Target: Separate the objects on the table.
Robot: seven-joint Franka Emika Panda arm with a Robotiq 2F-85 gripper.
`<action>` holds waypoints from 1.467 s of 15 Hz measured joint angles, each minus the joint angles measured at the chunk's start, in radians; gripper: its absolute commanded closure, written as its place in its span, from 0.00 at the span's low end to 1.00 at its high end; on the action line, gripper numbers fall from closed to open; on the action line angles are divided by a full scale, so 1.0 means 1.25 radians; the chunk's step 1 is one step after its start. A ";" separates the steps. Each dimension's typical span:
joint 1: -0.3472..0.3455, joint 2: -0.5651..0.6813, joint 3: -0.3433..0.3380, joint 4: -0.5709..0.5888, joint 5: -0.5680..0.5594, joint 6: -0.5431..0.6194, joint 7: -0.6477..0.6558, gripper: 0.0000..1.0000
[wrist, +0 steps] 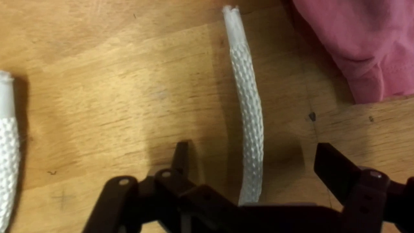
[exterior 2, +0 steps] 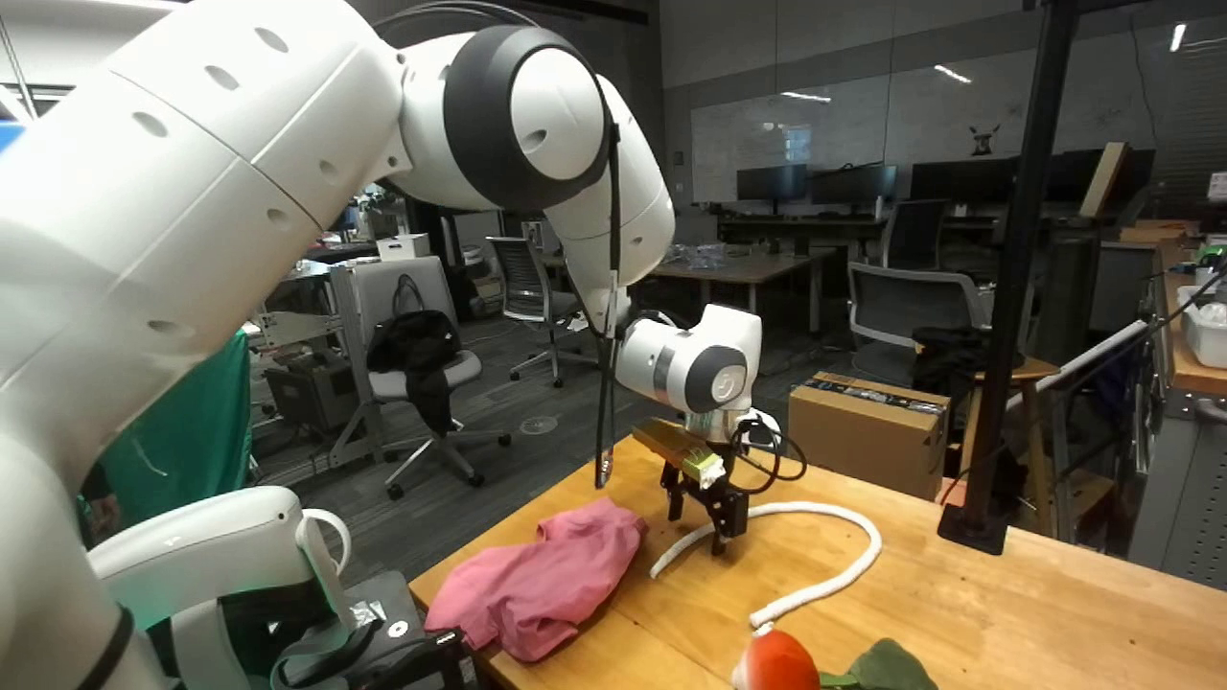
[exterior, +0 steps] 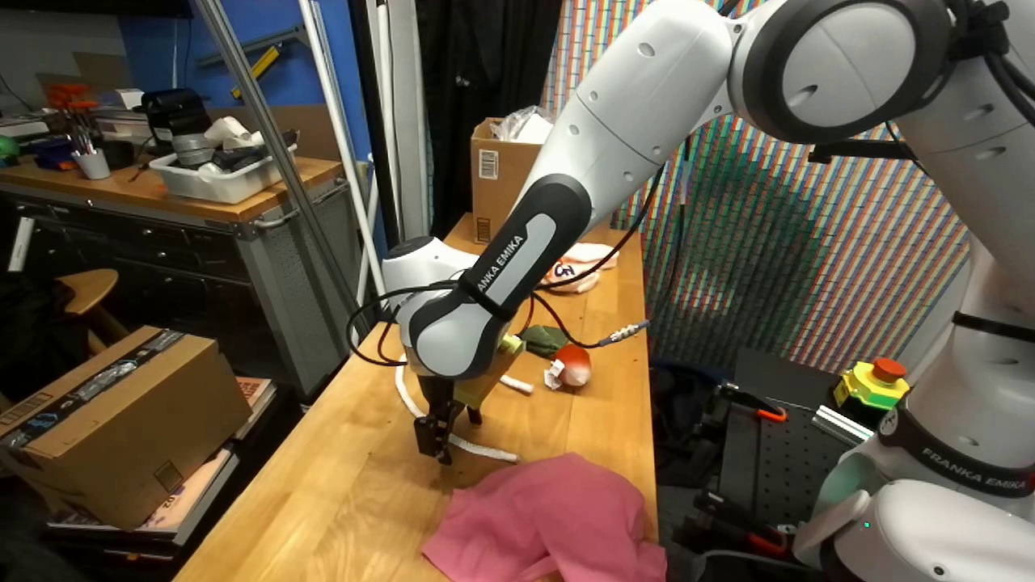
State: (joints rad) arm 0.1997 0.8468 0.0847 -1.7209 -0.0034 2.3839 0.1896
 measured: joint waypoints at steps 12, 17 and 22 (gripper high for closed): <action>-0.001 0.011 0.000 0.009 0.000 -0.001 0.000 0.00; 0.003 0.015 -0.005 0.010 -0.001 -0.002 0.000 0.25; 0.022 0.015 -0.012 0.019 -0.012 -0.012 0.001 0.56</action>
State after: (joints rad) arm 0.2269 0.8652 0.0692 -1.6967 -0.0183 2.3686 0.1906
